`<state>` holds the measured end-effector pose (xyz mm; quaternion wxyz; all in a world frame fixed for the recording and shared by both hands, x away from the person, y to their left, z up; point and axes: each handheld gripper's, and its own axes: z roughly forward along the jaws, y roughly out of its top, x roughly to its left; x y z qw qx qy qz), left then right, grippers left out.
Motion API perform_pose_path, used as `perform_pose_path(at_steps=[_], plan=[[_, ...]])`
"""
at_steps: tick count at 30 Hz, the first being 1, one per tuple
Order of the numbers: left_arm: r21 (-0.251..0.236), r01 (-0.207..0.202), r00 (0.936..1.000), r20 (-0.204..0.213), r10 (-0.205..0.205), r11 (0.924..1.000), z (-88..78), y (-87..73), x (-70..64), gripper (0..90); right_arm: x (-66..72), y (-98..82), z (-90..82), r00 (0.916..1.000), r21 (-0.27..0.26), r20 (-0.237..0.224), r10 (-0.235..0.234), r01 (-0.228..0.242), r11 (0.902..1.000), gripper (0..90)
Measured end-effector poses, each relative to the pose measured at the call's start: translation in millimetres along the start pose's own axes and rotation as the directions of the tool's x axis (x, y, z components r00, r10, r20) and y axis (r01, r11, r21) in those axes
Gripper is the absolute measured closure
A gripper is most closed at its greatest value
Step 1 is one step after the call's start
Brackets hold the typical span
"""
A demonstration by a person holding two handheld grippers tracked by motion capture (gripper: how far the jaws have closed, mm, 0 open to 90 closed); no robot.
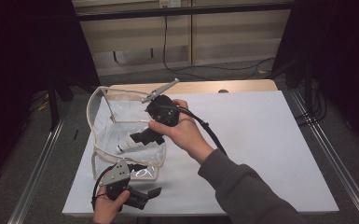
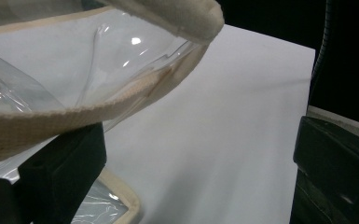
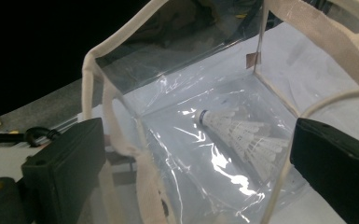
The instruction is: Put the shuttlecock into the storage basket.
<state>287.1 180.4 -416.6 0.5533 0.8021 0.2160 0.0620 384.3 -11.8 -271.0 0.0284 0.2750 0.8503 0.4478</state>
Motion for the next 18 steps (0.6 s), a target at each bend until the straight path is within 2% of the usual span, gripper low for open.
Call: perform_pose_path(at_steps=[6, 12, 18], plan=[[0.003, -0.002, 1.0, -0.003, 0.002, 1.0, -0.1, 0.4, 0.0, 2.6, -5.0, -10.5, -13.5, 0.9999, 0.006, -0.012, -0.008, 0.008, 0.9999, 3.5], [0.003, 0.001, 1.0, -0.005, -0.001, 1.0, -1.1, -0.7, -0.6, 3.1, -9.6, -20.6, -25.5, 0.9995, -0.012, -0.031, -0.012, 0.011, 0.9999, 3.3], [0.011, -0.005, 0.9999, -0.009, 0.005, 0.9999, -1.5, -0.9, -1.2, 3.0, -19.3, -34.0, -37.1, 0.9997, -0.024, -0.024, -0.002, 0.002, 0.9997, 3.5]])
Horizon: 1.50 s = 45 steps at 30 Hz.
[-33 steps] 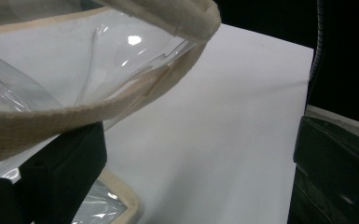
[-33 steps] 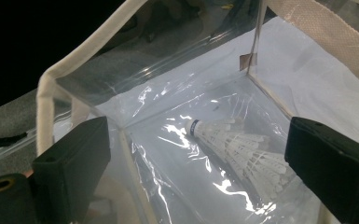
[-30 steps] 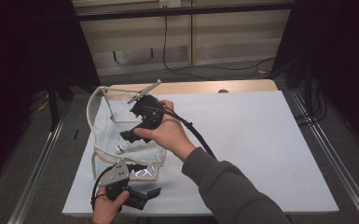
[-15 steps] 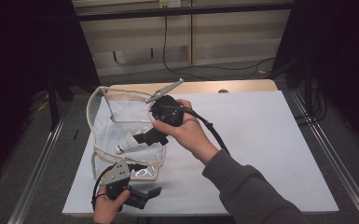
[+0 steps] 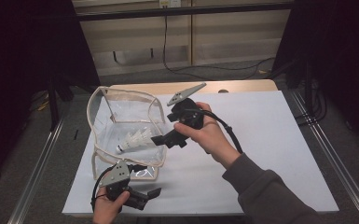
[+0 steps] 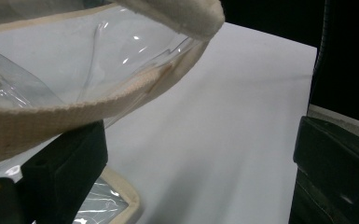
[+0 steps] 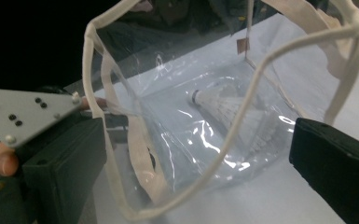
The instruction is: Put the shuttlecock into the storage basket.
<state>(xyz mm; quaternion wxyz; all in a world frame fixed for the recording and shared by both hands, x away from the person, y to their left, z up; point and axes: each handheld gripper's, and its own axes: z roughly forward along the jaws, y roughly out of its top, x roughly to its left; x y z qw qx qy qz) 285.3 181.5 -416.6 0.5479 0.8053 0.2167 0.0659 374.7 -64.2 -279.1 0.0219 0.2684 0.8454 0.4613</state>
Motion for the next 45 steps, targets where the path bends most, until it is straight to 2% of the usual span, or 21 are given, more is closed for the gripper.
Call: perform_pose_path(at_steps=[7, 11, 21, 27, 32, 45], plan=[[0.001, 0.001, 1.0, 0.001, -0.001, 1.0, 0.3, 0.1, -0.3, 2.8, -11.8, -16.3, -13.3, 0.9999, -0.028, 0.0, 0.016, -0.016, 0.9995, 3.5], [0.0, -0.001, 1.0, 0.001, 0.001, 1.0, -0.1, 0.4, -0.5, 2.8, -16.9, -25.0, -17.1, 0.9998, -0.023, 0.014, 0.014, -0.014, 0.9996, 3.8], [-0.001, 0.002, 1.0, -0.001, -0.002, 1.0, -0.2, 0.0, -0.5, 3.1, -25.1, -46.0, -26.8, 0.9998, -0.027, 0.018, 0.011, -0.01, 0.9996, 3.7], [-0.003, 0.005, 1.0, 0.001, -0.005, 1.0, -0.4, 0.1, -0.4, 3.2, -33.7, -61.4, -32.6, 0.999, -0.027, 0.037, 0.026, -0.025, 0.9993, 3.8], [-0.003, 0.007, 1.0, 0.002, -0.007, 1.0, -0.5, 0.0, -0.6, 3.1, -40.1, -73.8, -36.6, 0.9985, -0.038, 0.035, 0.041, -0.04, 0.9985, 3.7], [-0.002, 0.005, 1.0, 0.002, -0.005, 1.0, -0.5, 0.4, -0.5, 3.0, -45.1, -94.7, -47.0, 0.9982, -0.046, 0.044, 0.041, -0.039, 0.9982, 3.7]])
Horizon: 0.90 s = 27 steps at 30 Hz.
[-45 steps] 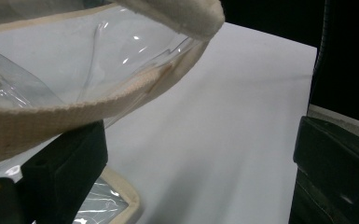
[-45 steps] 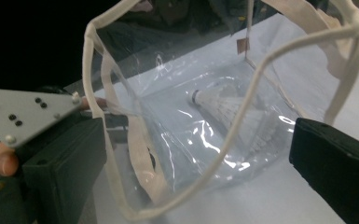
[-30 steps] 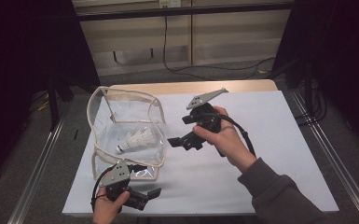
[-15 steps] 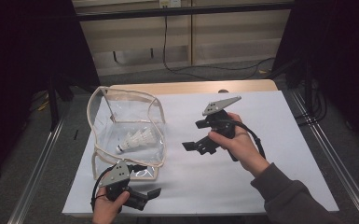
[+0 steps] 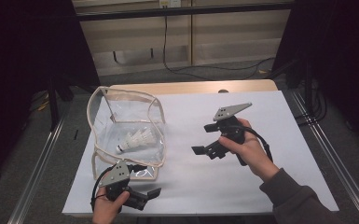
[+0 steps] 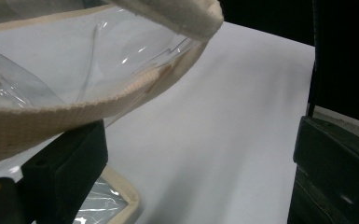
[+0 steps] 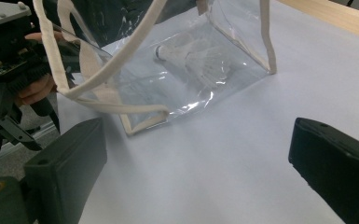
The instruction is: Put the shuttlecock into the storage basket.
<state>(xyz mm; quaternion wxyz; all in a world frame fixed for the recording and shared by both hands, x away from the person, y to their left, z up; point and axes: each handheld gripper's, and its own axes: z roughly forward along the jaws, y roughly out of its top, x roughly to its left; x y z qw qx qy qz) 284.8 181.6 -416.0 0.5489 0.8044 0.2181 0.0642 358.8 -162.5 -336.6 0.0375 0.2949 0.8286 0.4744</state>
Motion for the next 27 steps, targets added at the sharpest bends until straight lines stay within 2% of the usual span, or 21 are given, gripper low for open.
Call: perform_pose_path(at_steps=[19, 22, 27], plan=[[0.002, -0.003, 1.0, -0.003, 0.003, 1.0, 0.5, 0.1, 0.1, 3.0, -18.3, -37.6, -13.5, 0.999, -0.005, 0.029, 0.034, -0.034, 0.9994, 4.1], [0.0, -0.001, 1.0, -0.003, 0.001, 1.0, 1.0, 0.2, 0.0, 2.9, -20.8, -42.9, -14.5, 0.9986, 0.008, 0.038, 0.037, -0.037, 0.9993, 4.1], [0.0, -0.001, 1.0, -0.002, 0.001, 1.0, 0.9, 0.2, 0.1, 2.9, -25.8, -52.7, -18.0, 0.9974, -0.001, 0.042, 0.058, -0.058, 0.9983, 4.1]])
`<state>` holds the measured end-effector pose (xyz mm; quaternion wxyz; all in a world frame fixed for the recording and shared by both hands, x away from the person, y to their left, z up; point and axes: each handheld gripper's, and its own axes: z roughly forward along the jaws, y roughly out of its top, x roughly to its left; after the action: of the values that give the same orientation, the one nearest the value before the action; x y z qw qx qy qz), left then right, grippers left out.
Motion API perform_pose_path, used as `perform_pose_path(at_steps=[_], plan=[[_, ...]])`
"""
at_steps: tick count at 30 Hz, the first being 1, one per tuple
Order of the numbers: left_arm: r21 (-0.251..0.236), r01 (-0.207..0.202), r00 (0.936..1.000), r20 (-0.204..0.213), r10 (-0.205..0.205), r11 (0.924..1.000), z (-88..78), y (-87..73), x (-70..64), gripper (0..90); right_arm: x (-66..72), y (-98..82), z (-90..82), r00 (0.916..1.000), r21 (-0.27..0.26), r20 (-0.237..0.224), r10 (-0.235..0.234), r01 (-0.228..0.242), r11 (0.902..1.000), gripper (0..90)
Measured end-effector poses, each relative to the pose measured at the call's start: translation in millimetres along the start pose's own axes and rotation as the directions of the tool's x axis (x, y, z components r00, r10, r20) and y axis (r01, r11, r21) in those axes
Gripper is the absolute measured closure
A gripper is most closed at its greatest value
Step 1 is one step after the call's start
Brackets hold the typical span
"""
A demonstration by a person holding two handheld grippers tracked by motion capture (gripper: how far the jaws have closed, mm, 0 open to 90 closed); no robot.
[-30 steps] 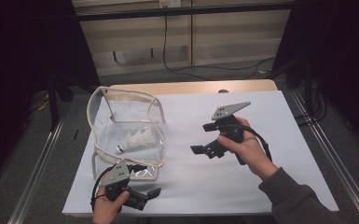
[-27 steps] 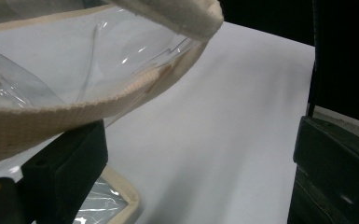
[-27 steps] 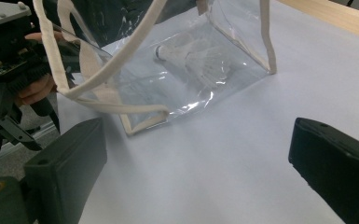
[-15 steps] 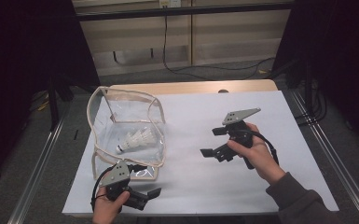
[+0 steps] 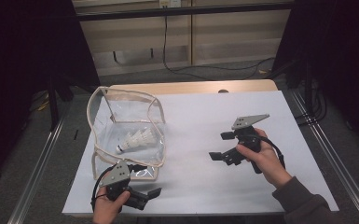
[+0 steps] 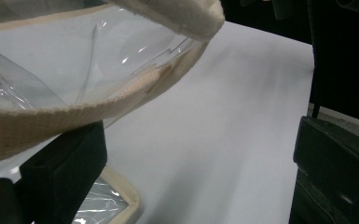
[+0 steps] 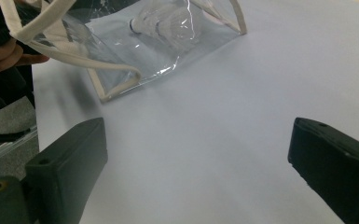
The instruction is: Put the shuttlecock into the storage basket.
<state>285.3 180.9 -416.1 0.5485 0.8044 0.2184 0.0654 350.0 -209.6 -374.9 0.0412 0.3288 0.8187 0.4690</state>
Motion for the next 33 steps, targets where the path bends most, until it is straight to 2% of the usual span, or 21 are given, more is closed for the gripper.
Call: perform_pose_path(at_steps=[13, 16, 33], plan=[[0.003, -0.002, 1.0, -0.001, 0.002, 1.0, 0.3, -0.2, -0.1, 2.8, -10.5, -24.1, -6.0, 0.9993, 0.013, 0.029, 0.022, -0.022, 0.9997, 4.0], [0.0, 0.001, 1.0, -0.001, -0.001, 1.0, 0.1, 0.0, -0.1, 2.9, -13.3, -30.0, -8.2, 0.999, 0.002, 0.028, 0.034, -0.034, 0.9994, 4.0], [0.007, -0.003, 1.0, -0.003, 0.003, 1.0, 0.4, -0.2, -0.2, 2.9, -21.7, -59.8, -24.3, 0.9975, -0.005, 0.06, 0.038, -0.038, 0.9993, 4.0]])
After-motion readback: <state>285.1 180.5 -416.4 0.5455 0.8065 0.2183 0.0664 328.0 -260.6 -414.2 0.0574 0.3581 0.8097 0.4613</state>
